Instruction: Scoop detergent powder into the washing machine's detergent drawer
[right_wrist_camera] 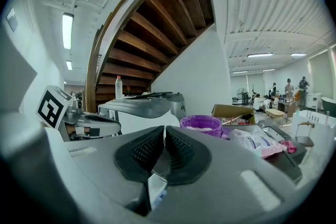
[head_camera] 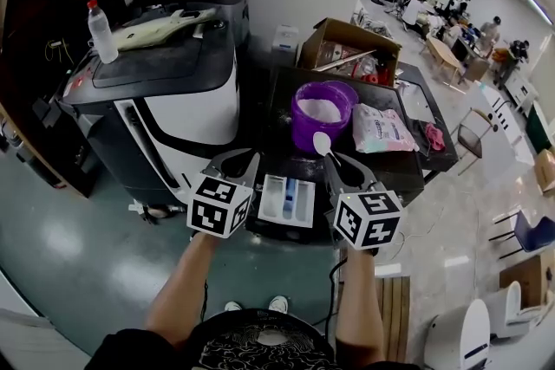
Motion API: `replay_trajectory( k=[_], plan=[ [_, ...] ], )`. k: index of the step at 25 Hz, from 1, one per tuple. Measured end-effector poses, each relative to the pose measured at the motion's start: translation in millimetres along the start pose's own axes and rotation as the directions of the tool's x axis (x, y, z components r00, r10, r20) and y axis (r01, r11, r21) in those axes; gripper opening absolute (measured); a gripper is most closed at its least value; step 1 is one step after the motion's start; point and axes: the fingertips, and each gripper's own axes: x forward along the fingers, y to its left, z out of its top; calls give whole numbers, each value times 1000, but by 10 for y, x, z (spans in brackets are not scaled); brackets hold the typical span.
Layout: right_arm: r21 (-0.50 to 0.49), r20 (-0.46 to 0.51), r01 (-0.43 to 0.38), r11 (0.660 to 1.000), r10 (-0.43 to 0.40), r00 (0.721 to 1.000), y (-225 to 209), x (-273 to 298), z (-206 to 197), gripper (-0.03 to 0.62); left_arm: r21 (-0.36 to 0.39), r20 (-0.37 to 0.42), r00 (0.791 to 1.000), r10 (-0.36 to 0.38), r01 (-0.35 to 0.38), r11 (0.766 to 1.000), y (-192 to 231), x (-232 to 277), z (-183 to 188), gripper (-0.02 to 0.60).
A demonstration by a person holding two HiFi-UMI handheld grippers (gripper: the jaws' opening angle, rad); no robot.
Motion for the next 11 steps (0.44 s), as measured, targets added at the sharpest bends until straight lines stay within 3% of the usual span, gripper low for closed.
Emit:
replay_trajectory(
  k=[11],
  plan=[
    [2, 1, -2, 1000, 2, 1000, 6, 6, -32, 37, -5, -2, 1000, -4, 4, 1000, 0, 25, -29, 0]
  ],
)
